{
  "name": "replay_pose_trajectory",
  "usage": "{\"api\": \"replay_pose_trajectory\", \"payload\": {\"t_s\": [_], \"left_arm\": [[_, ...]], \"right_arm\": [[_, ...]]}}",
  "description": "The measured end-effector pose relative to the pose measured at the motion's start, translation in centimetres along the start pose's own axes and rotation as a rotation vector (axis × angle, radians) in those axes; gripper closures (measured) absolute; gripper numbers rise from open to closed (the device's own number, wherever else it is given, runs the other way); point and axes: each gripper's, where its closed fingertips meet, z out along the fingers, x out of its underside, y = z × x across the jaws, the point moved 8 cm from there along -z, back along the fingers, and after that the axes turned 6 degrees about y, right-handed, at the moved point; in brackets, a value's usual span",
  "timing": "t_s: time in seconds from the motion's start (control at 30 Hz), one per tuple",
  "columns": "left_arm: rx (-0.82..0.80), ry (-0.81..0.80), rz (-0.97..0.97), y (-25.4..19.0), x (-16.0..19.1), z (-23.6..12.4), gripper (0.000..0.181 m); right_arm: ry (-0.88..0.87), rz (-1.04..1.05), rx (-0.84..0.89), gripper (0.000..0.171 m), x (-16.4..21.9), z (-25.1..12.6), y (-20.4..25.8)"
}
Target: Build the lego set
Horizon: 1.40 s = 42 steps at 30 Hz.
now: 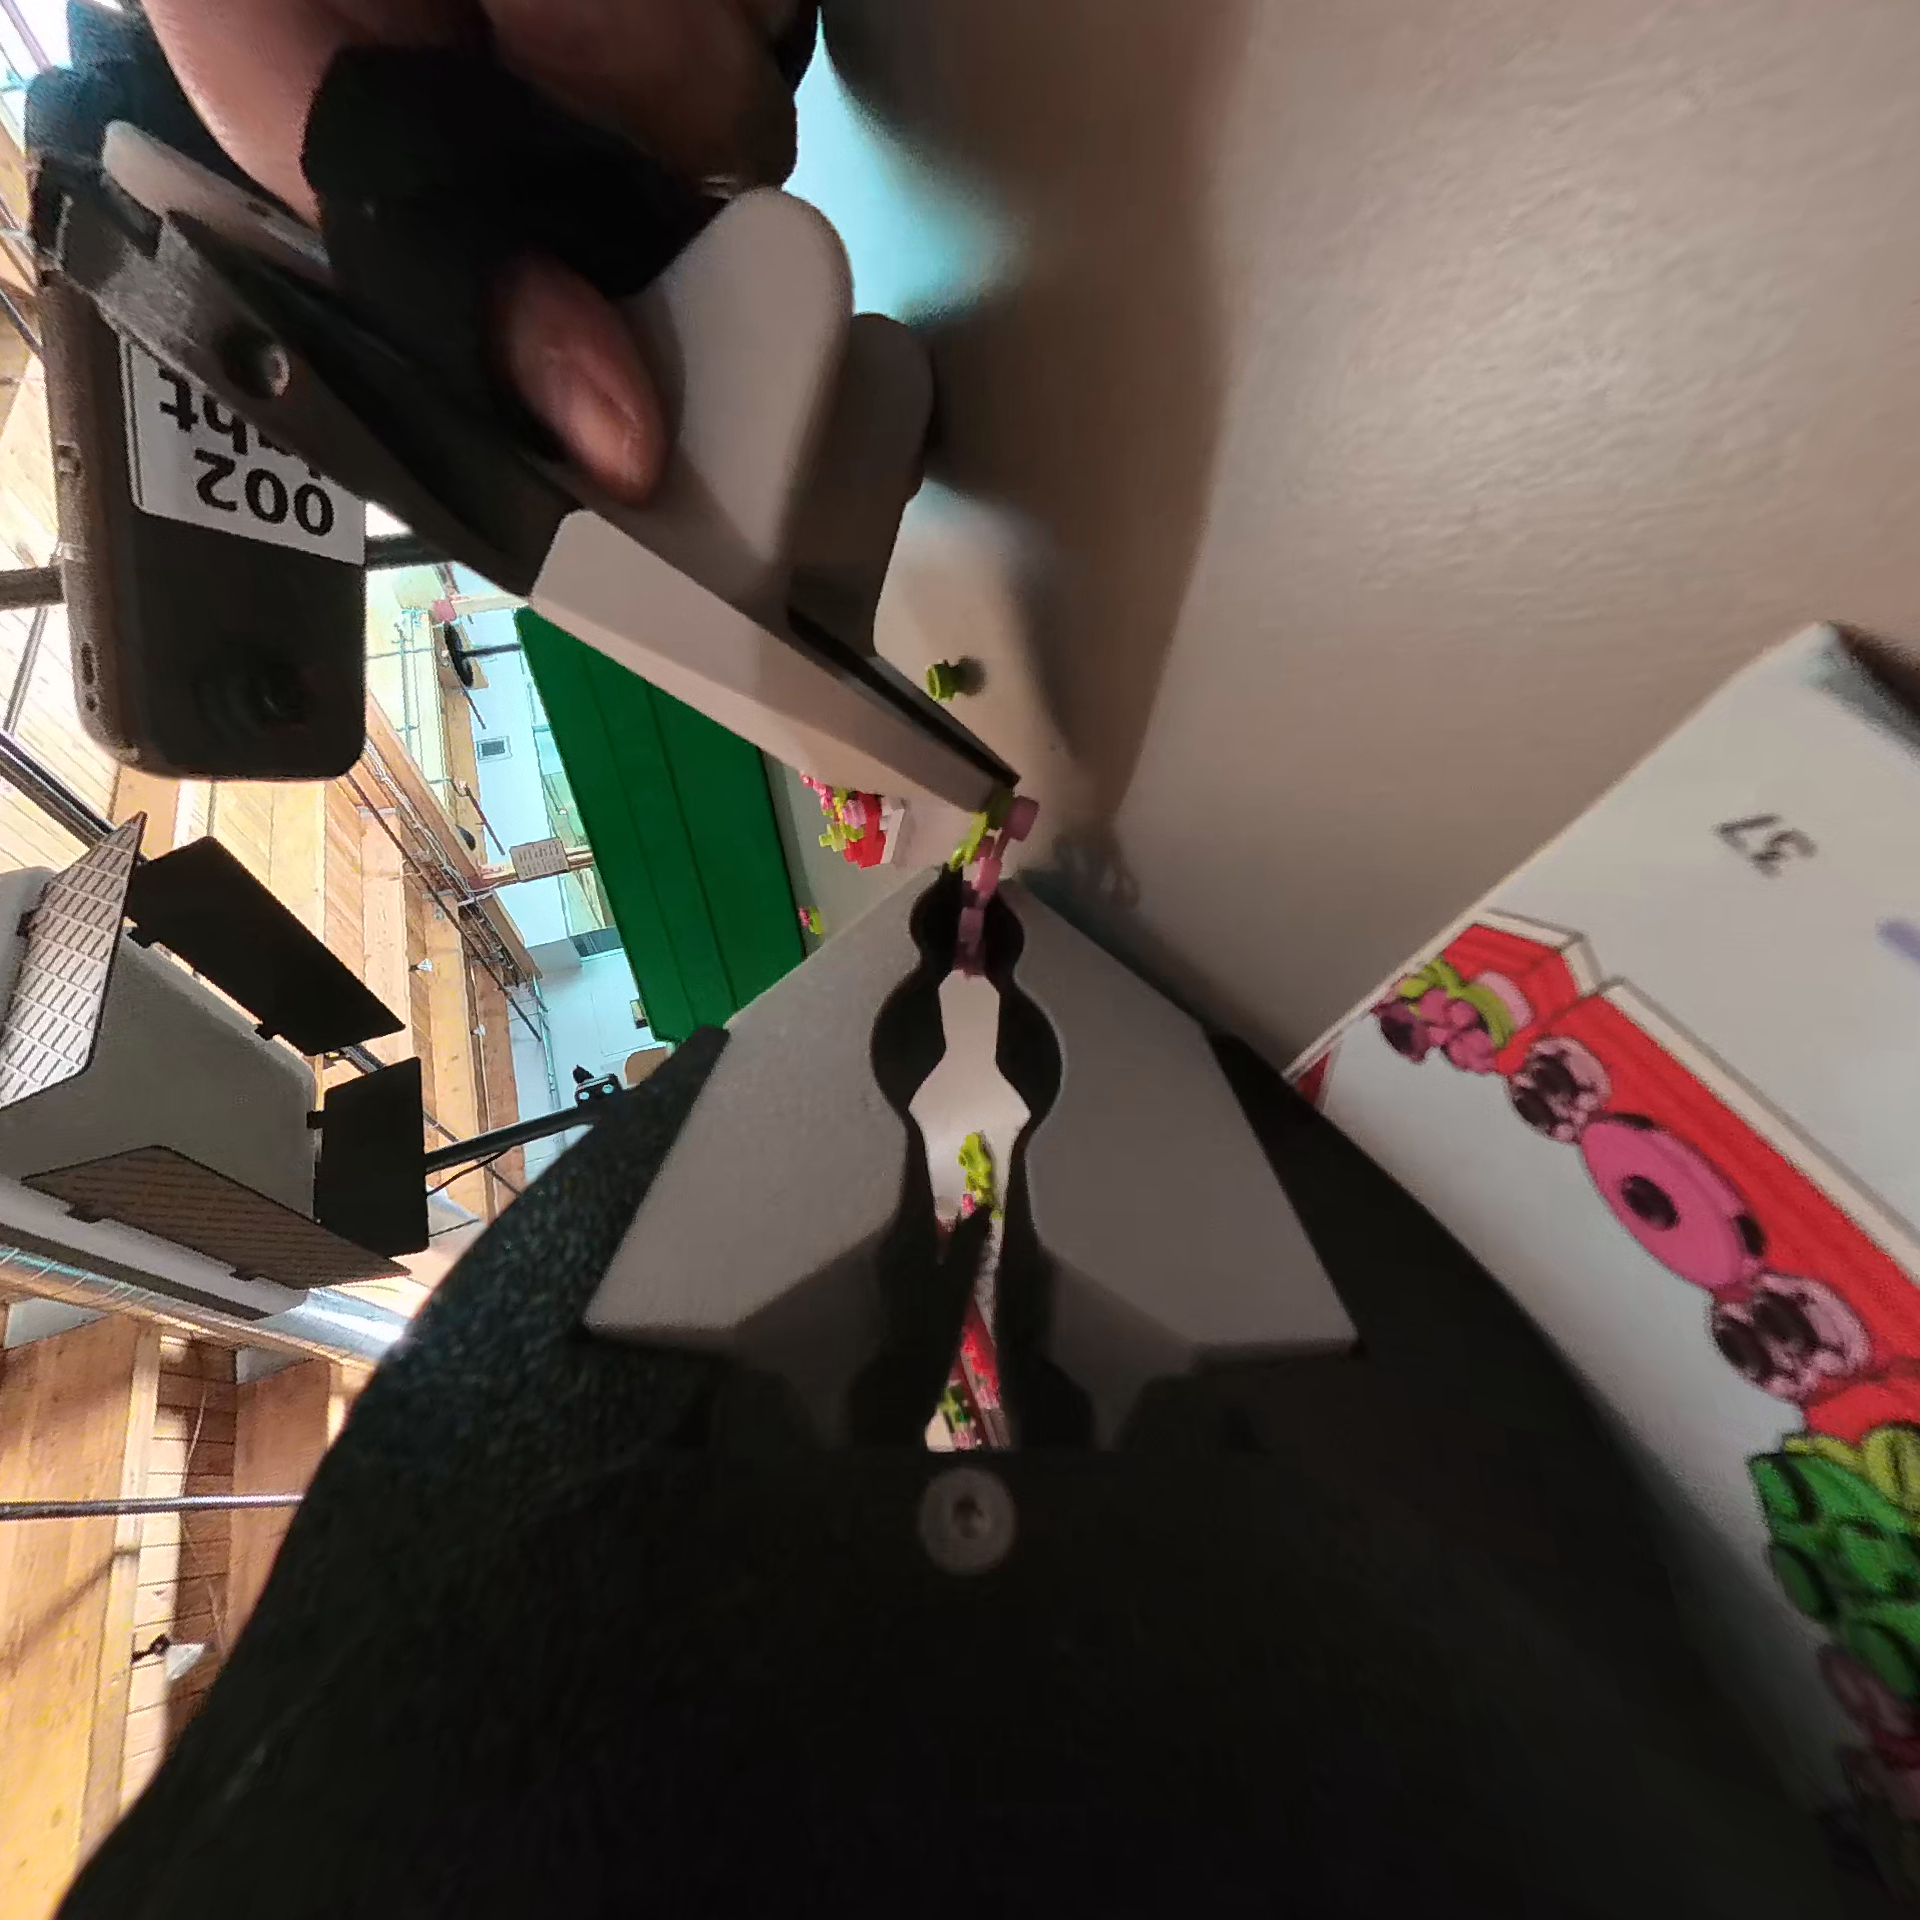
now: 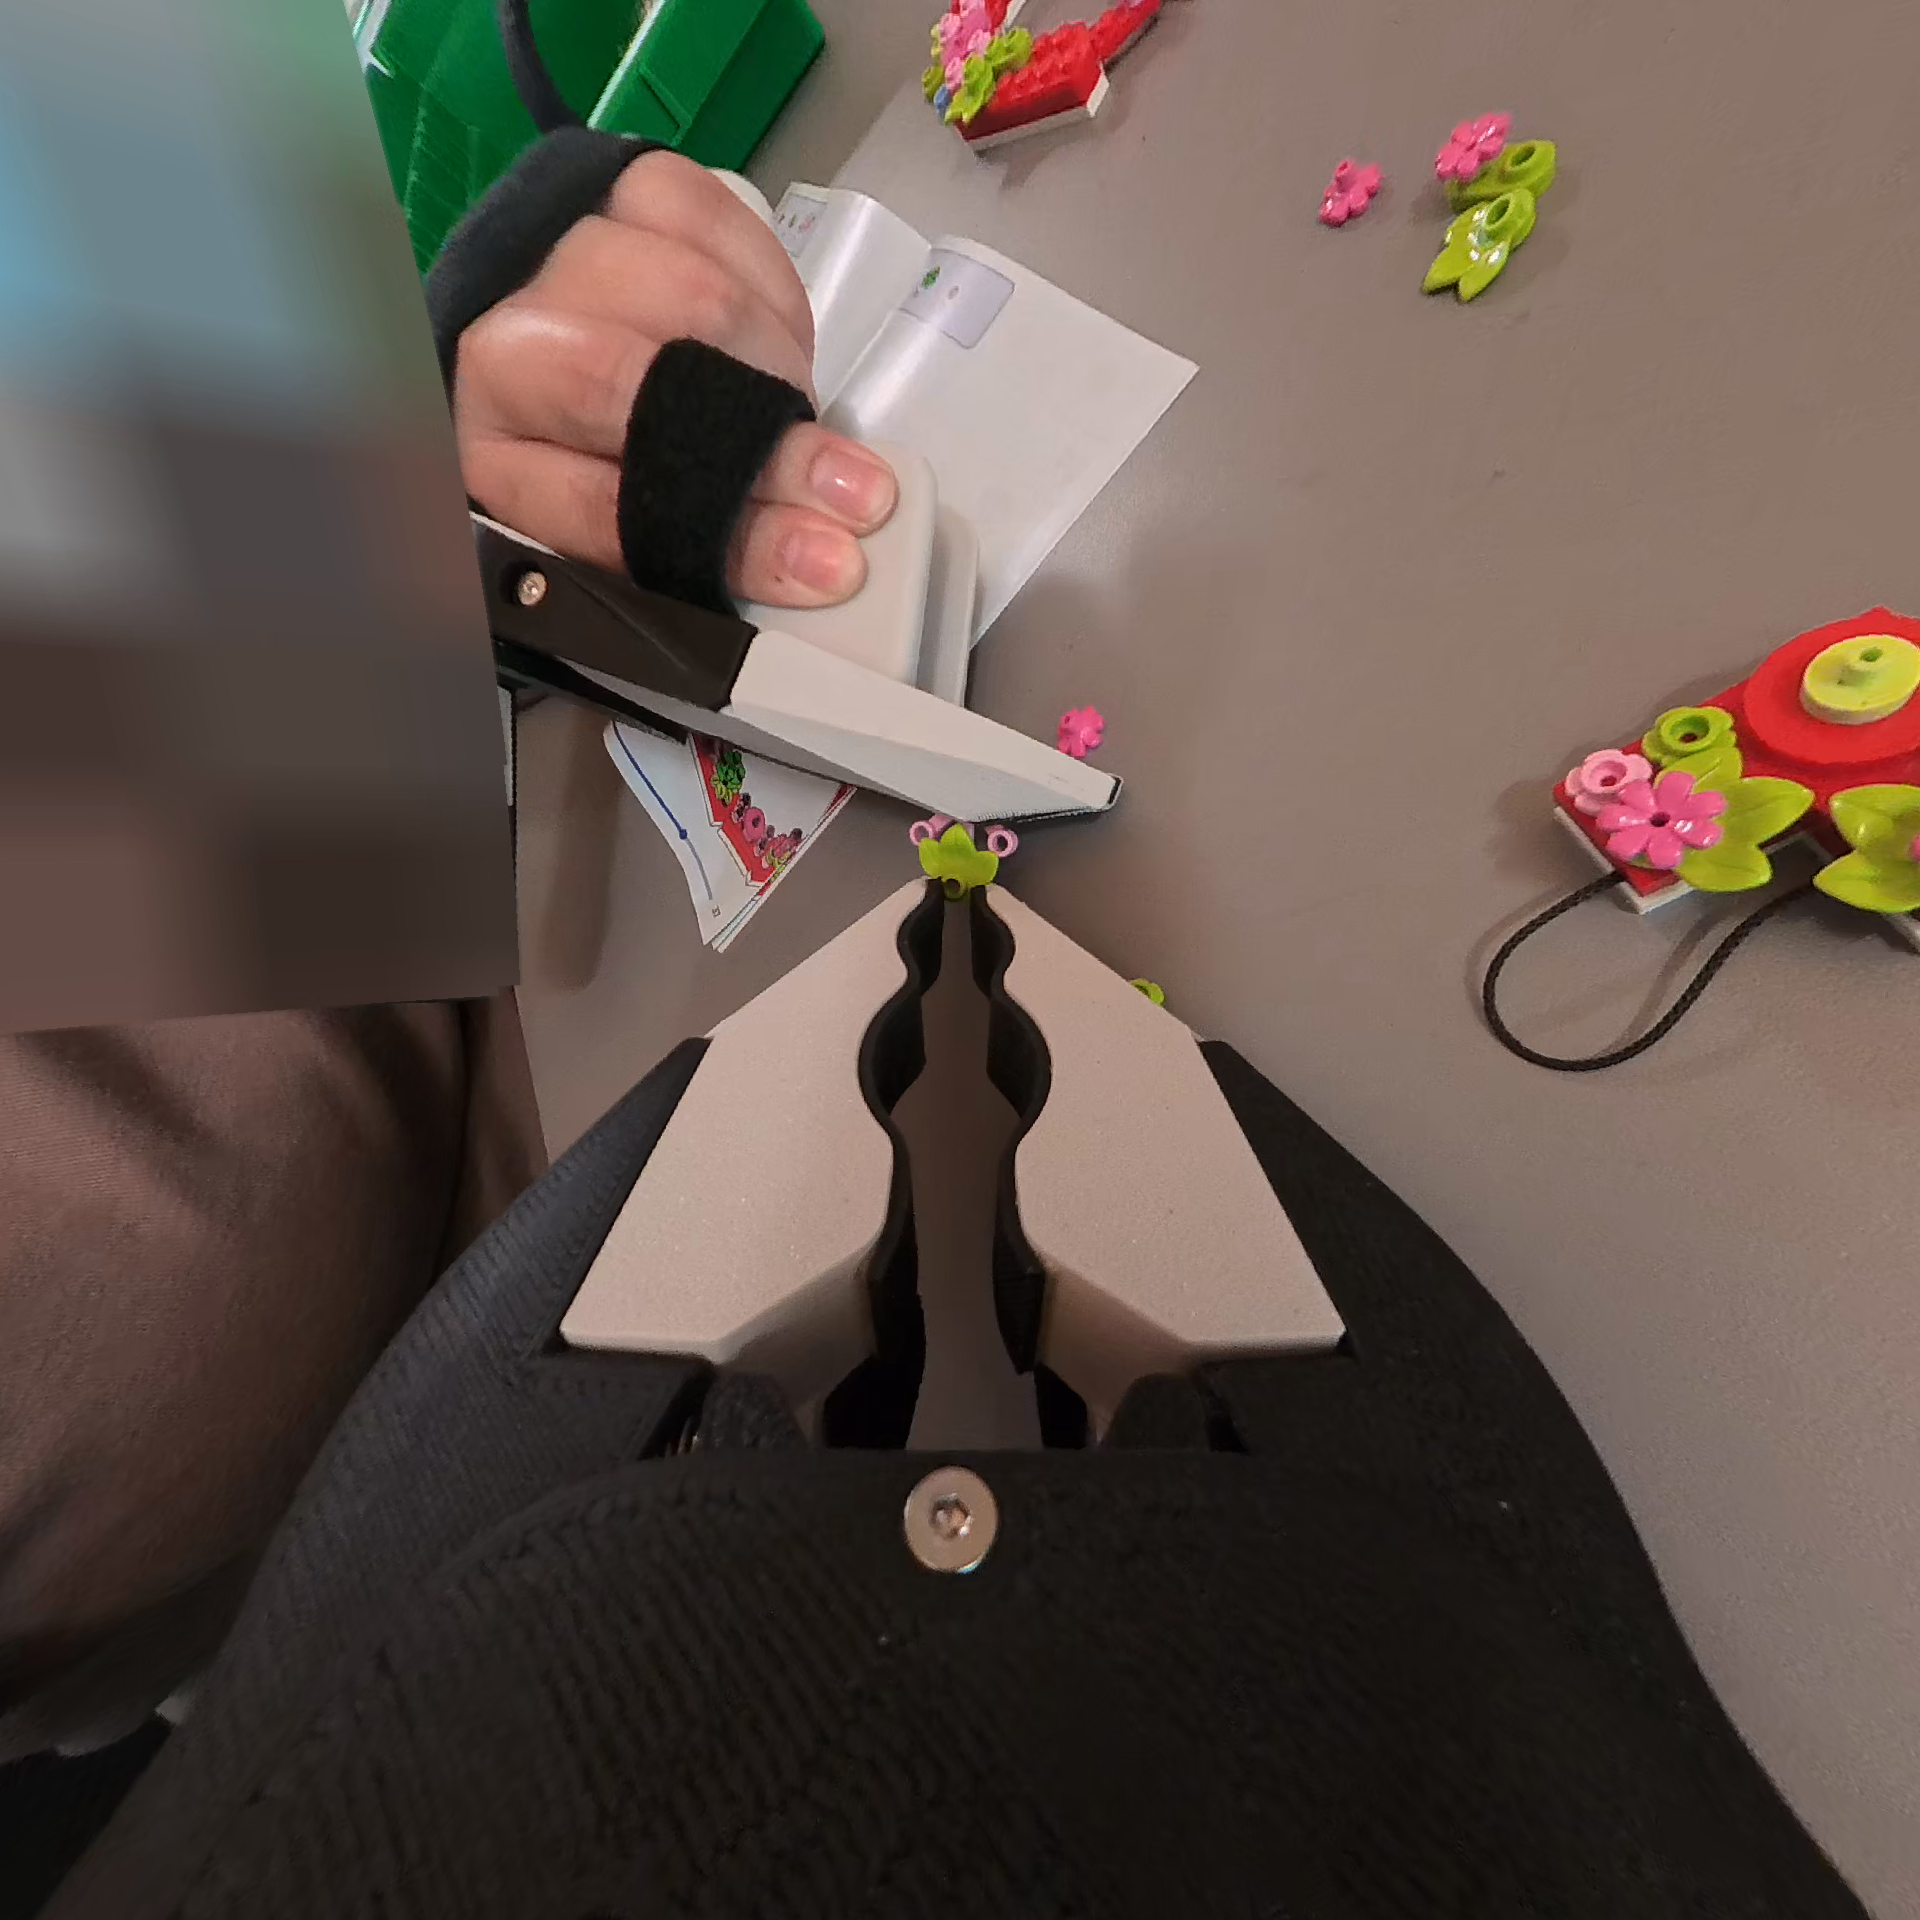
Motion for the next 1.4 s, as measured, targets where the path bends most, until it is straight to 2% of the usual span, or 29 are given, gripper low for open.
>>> {"api": "replay_pose_trajectory", "payload": {"t_s": [0.03, 0.4, 1.4], "left_arm": [[0.001, -0.003, -0.008, -0.01, 0.03, 0.00, 0.180], [-0.025, -0.020, -0.076, 0.33, 0.23, -0.35, 0.180], [-0.028, 0.011, -0.080, 0.22, 0.35, -0.15, 0.180]], "right_arm": [[-0.001, 0.001, 0.002, 0.169, -0.01, 0.01, 0.01], [-0.042, 0.012, -0.038, 0.168, -0.02, -0.11, 0.29], [-0.074, -0.026, 0.041, 0.168, 0.06, -0.05, 0.58]]}}
